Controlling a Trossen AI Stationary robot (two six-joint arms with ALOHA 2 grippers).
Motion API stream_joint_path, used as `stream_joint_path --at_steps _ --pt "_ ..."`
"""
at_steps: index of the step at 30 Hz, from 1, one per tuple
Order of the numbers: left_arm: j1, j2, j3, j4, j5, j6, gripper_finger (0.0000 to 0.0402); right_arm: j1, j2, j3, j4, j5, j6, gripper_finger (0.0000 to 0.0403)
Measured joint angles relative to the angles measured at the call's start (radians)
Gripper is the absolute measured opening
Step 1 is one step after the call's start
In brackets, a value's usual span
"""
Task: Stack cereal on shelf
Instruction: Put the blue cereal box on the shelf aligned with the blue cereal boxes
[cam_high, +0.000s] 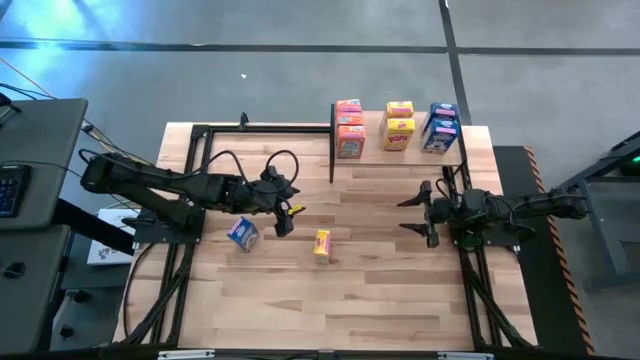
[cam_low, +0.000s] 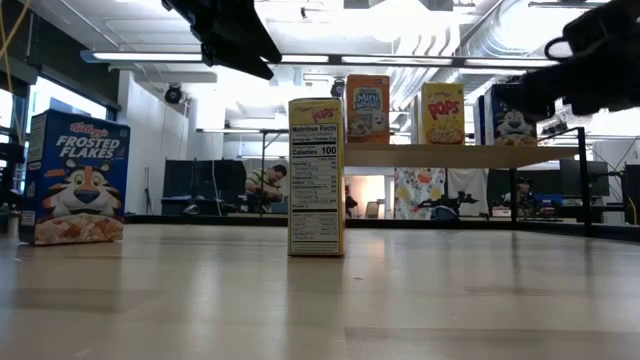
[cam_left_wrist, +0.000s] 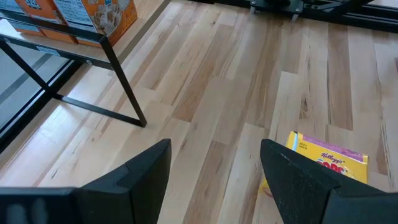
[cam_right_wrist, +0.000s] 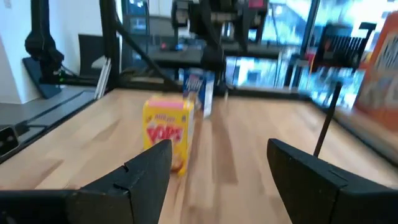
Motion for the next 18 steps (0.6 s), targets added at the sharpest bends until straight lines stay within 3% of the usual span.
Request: stream_joint_path --at_steps 18 --pt "0.0 0.0 0.0 0.0 0.0 0.0 0.0239 0.0 -0.163 0.04 -0.211 -0.005 -0.018 0.0257"
